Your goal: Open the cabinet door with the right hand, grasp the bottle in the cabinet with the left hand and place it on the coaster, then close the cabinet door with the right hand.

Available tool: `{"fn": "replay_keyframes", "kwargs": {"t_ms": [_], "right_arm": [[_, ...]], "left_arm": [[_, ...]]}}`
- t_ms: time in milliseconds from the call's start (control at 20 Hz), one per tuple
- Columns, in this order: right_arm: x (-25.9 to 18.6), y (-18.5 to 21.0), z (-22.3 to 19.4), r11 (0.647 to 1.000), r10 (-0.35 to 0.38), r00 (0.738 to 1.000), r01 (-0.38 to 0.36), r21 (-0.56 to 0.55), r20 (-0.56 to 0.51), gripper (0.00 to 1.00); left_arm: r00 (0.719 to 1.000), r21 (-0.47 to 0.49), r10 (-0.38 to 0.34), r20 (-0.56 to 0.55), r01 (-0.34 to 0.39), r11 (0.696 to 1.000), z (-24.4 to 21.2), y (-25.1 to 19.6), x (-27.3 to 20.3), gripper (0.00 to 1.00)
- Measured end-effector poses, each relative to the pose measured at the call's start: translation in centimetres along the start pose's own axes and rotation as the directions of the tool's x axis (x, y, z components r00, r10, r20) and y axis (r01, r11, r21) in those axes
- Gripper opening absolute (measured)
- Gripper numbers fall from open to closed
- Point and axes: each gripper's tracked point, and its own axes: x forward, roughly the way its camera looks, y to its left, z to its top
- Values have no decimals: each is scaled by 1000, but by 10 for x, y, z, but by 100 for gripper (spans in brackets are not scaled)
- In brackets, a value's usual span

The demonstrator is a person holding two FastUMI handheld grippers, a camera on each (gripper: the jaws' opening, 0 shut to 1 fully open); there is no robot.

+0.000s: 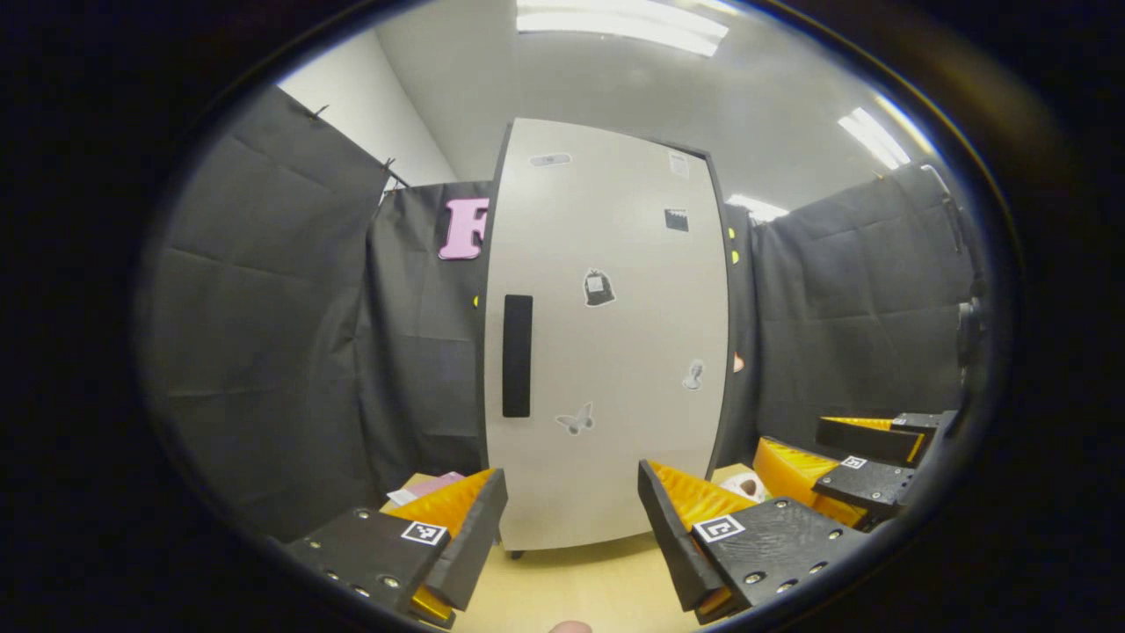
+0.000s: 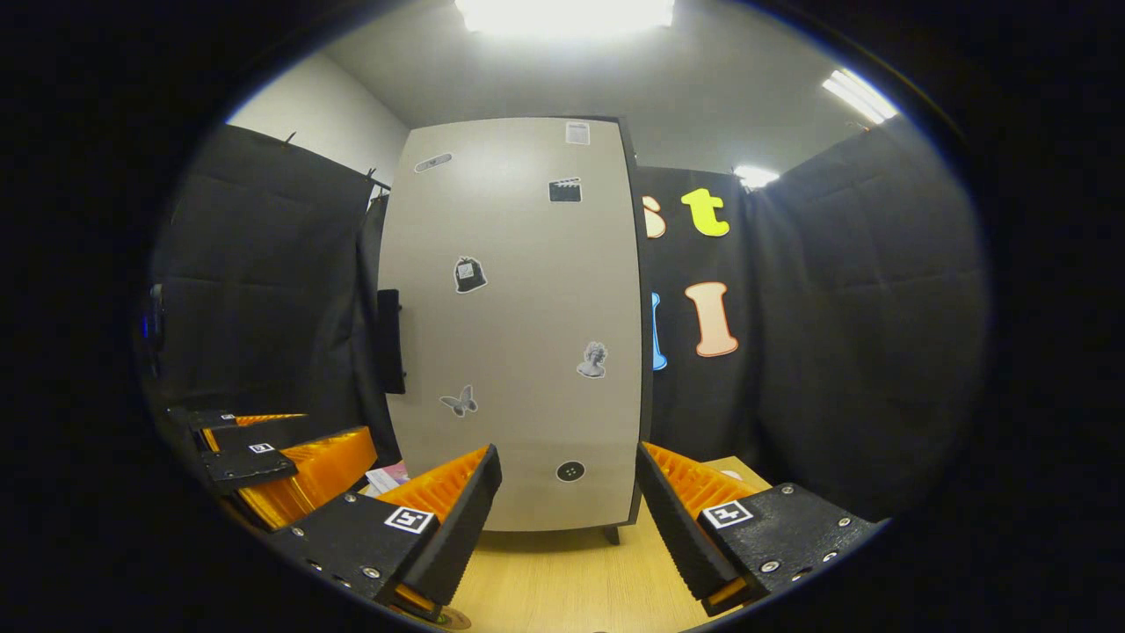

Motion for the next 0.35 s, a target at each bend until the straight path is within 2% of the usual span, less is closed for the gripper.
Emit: {"fn": "replay_keyframes", "kwargs": {"t_ms": [100, 150, 200, 250, 300, 350], "right_arm": [[0, 2, -2, 1000, 8, 1000, -8, -6, -5, 95], [0, 3, -3, 1000, 10, 1000, -10, -7, -7, 91], [1, 4, -4, 1000, 12, 1000, -12, -8, -9, 95], [1, 5, -4, 1000, 15, 1000, -16, -8, -10, 95], [2, 5, -4, 1000, 17, 1000, -17, -9, -12, 95], [2, 5, -5, 1000, 17, 1000, -17, -12, -13, 95]], "left_arm": [[1000, -7, 3, 1, -3, 1000, 1, 1, 0, 86], [1000, -8, 6, 1, -6, 1000, 2, 3, 0, 86], [1000, -10, 9, 0, -9, 1000, 1, 5, 2, 86], [1000, -13, 9, -3, -9, 1000, 1, 5, 3, 86], [1000, -15, 9, -8, -10, 1000, -1, 6, 2, 80], [1000, -16, 10, -12, -10, 1000, -1, 6, 3, 80]]}}
